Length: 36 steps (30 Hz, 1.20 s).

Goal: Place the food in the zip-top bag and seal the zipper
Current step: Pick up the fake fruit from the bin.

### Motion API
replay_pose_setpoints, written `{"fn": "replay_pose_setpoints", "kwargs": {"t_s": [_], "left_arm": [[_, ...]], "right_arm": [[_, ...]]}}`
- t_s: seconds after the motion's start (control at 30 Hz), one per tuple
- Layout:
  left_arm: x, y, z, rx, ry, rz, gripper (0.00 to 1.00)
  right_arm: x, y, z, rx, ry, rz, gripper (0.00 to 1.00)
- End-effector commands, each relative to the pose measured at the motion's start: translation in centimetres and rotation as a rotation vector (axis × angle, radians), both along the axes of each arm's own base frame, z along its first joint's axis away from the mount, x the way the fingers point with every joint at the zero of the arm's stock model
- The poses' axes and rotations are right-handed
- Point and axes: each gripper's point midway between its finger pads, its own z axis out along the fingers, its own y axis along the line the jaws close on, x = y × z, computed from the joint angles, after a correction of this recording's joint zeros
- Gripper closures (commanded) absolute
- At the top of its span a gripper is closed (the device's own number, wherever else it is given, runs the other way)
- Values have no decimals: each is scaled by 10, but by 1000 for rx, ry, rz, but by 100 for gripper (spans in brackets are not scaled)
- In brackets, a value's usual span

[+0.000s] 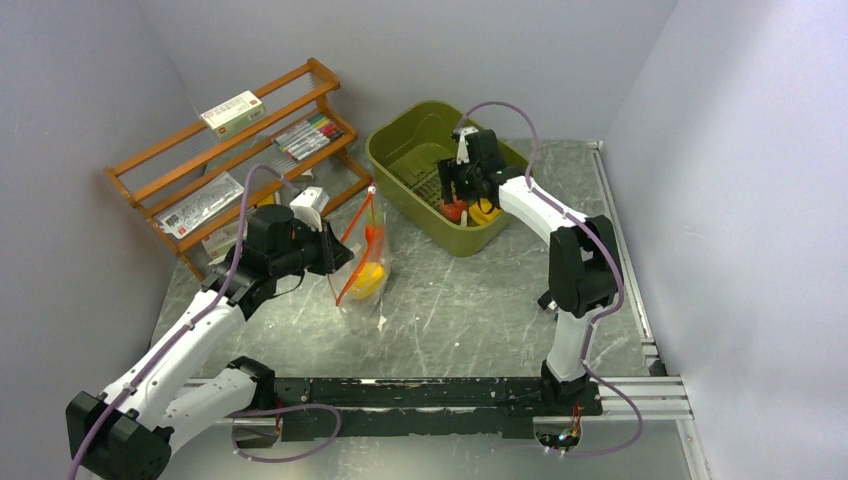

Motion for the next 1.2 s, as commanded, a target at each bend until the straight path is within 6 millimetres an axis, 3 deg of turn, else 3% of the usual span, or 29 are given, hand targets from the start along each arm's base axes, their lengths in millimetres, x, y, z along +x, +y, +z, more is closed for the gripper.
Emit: {"fn": "replay_pose_setpoints", "kwargs": {"t_s": [0.0, 0.2, 0.33, 0.47, 0.53, 0.67, 0.73, 0.87, 1.0, 1.1, 1.17], "left_arm": [[7, 12, 13, 29, 13, 81, 93], [2, 13, 13, 61, 30, 58, 93], [3, 14, 1, 93, 50, 42, 93], [5, 11, -4, 111, 77, 27, 93], [7, 10, -2, 109, 78, 27, 93], [9, 8, 0, 113, 79, 11, 93], [9, 9, -4, 148, 61, -23, 93], [7, 13, -4, 179, 85, -15, 93], [5, 15, 0, 174, 67, -12, 93], [8, 16, 1, 163, 50, 10, 93], [8, 15, 1, 158, 47, 12, 93]], "right_arm": [[26, 2, 33, 39, -85, -59, 29], [35, 9, 27, 34, -66, -35, 30], [55, -26, 16, -93, -43, -270, 31], [66, -36, 8, -191, -26, -273, 30], [67, -31, 8, -171, 3, -256, 30], [42, 11, 6, 18, 108, -129, 31], [27, 22, 7, 77, 115, -109, 31], [15, 16, 6, 62, 150, -173, 28], [0, 9, -8, 1, 219, -205, 25], [-8, -1, -20, -59, 245, -231, 13], [-9, -6, -27, -98, 250, -233, 12]]}}
